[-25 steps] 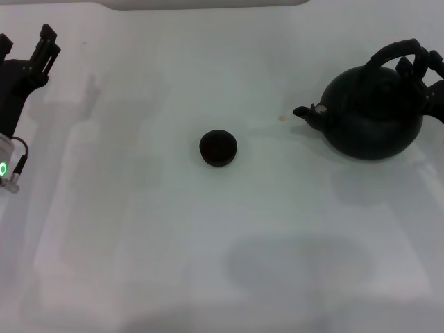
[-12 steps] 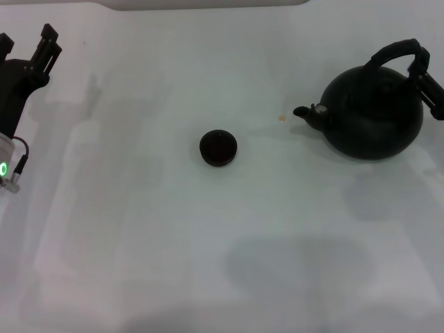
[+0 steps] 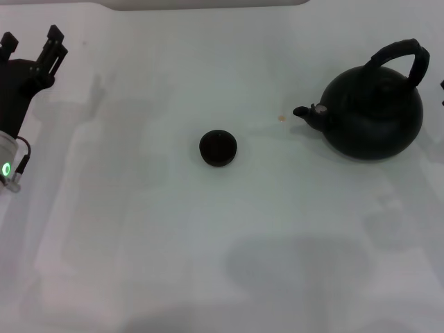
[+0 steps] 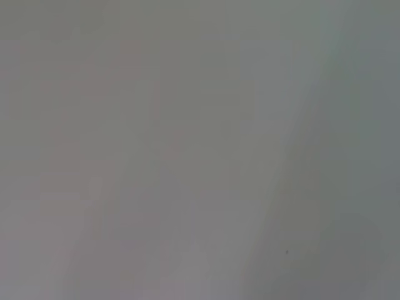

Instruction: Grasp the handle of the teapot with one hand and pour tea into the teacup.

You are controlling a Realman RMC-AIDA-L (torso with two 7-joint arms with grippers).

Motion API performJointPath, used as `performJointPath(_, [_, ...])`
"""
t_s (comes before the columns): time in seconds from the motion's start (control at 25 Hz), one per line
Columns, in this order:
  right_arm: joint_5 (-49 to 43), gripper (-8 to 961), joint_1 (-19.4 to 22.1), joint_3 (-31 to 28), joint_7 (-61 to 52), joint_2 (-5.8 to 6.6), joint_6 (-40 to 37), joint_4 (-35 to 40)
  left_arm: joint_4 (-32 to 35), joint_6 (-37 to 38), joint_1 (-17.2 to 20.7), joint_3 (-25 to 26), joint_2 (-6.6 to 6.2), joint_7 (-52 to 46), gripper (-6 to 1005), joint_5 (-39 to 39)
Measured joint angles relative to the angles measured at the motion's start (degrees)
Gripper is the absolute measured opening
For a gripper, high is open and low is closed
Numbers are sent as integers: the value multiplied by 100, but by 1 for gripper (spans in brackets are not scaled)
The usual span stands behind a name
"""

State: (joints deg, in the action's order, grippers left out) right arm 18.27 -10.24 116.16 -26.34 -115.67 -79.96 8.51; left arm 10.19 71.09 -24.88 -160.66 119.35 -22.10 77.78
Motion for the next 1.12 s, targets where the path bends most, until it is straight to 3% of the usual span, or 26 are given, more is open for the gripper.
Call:
performJointPath(0.28, [-17,857,138,485,833,-38,-267,106,8,-84,27,0,4,97,876,-1])
performJointPath(1.12, [-34,856,173,502,854,-44,-332,115,-2,-299,-56,59,-13,108,877,49])
